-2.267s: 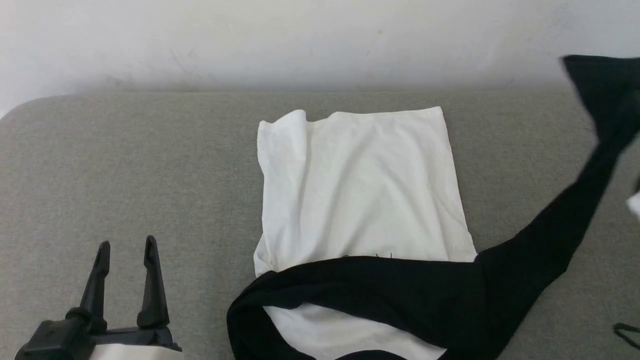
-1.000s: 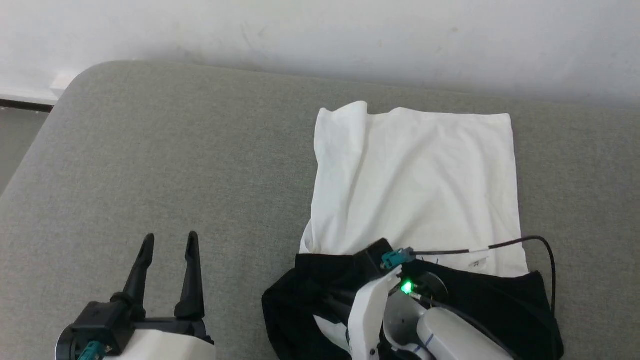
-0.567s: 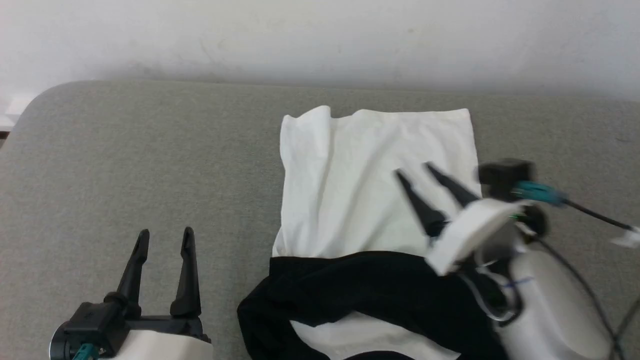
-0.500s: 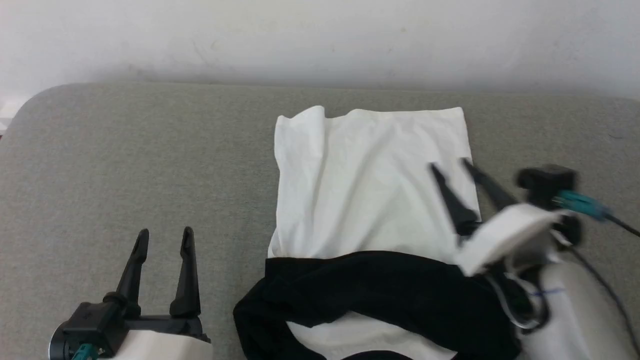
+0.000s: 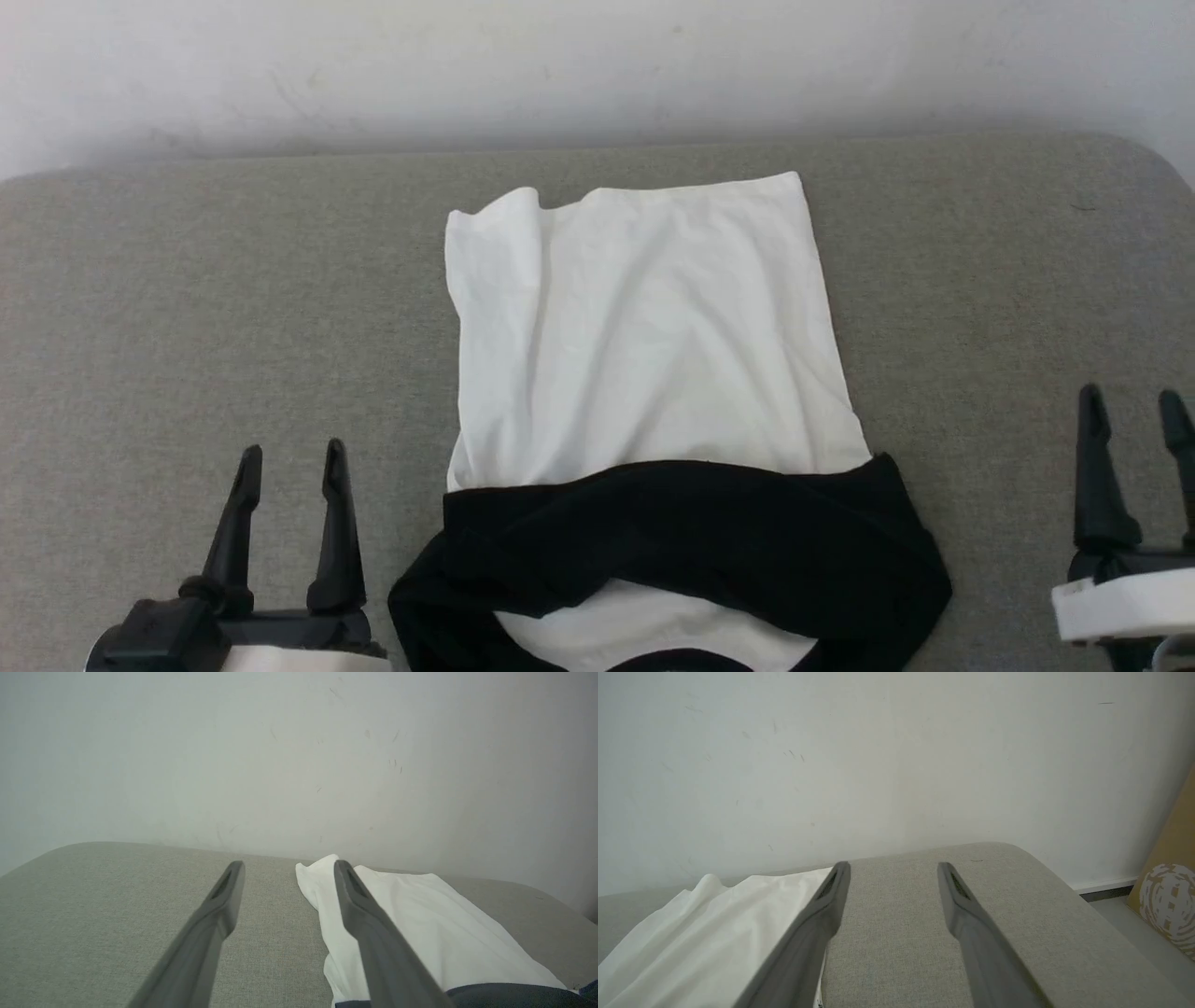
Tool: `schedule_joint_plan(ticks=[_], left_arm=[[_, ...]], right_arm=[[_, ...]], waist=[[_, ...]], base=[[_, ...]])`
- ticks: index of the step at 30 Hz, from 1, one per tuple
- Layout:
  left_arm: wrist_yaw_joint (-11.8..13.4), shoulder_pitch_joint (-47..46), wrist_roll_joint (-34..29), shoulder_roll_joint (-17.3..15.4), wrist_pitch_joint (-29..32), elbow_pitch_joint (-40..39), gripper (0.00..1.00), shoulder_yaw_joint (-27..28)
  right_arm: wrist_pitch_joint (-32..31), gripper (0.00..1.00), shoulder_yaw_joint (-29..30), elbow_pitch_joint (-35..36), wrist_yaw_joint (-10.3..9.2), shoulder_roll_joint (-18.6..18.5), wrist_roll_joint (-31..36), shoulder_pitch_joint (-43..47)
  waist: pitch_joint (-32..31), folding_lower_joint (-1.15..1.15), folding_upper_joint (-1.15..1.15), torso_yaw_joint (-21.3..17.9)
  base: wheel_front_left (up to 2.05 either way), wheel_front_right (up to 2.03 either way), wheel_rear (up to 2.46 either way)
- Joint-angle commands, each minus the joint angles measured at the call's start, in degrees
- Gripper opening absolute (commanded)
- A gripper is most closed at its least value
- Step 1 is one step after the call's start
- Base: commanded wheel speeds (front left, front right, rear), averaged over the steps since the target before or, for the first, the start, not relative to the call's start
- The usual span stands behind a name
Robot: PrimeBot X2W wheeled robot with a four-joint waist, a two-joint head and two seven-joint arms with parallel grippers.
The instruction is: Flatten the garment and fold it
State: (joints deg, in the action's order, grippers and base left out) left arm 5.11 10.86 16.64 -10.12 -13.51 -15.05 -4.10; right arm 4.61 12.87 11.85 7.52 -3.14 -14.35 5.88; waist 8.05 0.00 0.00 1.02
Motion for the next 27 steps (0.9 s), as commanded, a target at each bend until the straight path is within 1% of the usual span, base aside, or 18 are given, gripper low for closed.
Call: schedule_joint_plan(ticks=[1, 6, 8, 10, 13, 15, 17, 20, 23, 27], left_arm=[[-0.1, 0.6, -0.2, 0.3, -0.5, 0.2, 1.00, 0.1], [-0.2, 0.6, -0.7, 0.4, -1.1, 0.7, 1.00, 0.7], [-0.8, -0.8, -1.1, -0.9, -0.9, 0.3, 1.00, 1.0], [-1.8, -3.6, -1.2, -2.7, 1.1, -0.4, 1.00, 1.2], [-4.0, -10.5, -1.5, -6.9, 6.9, -2.0, 1.00, 1.4], [-6.0, -16.9, 0.1, -9.1, 11.2, -2.8, 1.00, 1.6], [-8.1, -23.8, 0.9, -12.1, 16.1, -2.6, 1.00, 1.5], [-9.8, -34.7, 3.6, -14.8, 23.0, -1.1, 1.00, 1.0], [-10.7, -44.8, 5.5, -16.6, 29.5, 2.1, 1.00, -0.3], [-11.5, -55.0, 9.2, -17.8, 38.8, 8.6, 1.00, -2.8]], right_arm=[[0.6, 1.00, -0.5, -0.3, -0.03, 0.2, 0.4, 0.7], [2.8, 1.00, -2.0, -2.2, -0.03, 0.2, -0.8, 1.0], [3.0, 1.00, -2.4, -2.2, -0.03, 0.3, -0.9, 0.4], [2.8, 1.00, -2.6, -1.6, -0.03, 0.3, -0.8, -0.3], [2.6, 1.00, -3.0, -0.1, -0.03, 0.3, -1.0, -1.4], [2.6, 1.00, -3.2, 1.0, -0.03, 0.3, -0.9, -2.1], [2.6, 1.00, -3.3, 1.9, -0.03, 0.3, -1.0, -2.9], [2.7, 1.00, -4.1, 2.8, -0.03, 0.3, -1.5, -4.7], [3.2, 1.00, -5.2, 3.2, -0.03, 0.3, -1.9, -6.6], [3.6, 1.00, -6.3, 3.0, -0.03, 0.3, -1.9, -8.6]], waist=[[0.4, 0.00, 0.00, -0.6], [0.3, 0.00, 0.00, -1.0], [0.6, 0.00, 0.00, -1.1], [1.5, 0.00, 0.00, -1.0], [3.9, 0.00, 0.00, -1.2], [6.1, 0.00, 0.00, -1.1], [8.6, 0.00, 0.00, -1.2], [12.9, 0.00, 0.00, -1.7], [16.7, 0.00, 0.00, -2.4], [20.3, 0.00, 0.00, -3.6]], base=[[0.00, 0.00, 0.00], [0.00, 0.00, 0.00], [0.00, 0.00, 0.00], [0.00, 0.00, 0.00], [0.00, 0.00, 0.00], [0.00, 0.00, 0.00], [0.00, 0.00, 0.00], [0.00, 0.00, 0.00], [0.00, 0.00, 0.00], [0.00, 0.00, 0.00]])
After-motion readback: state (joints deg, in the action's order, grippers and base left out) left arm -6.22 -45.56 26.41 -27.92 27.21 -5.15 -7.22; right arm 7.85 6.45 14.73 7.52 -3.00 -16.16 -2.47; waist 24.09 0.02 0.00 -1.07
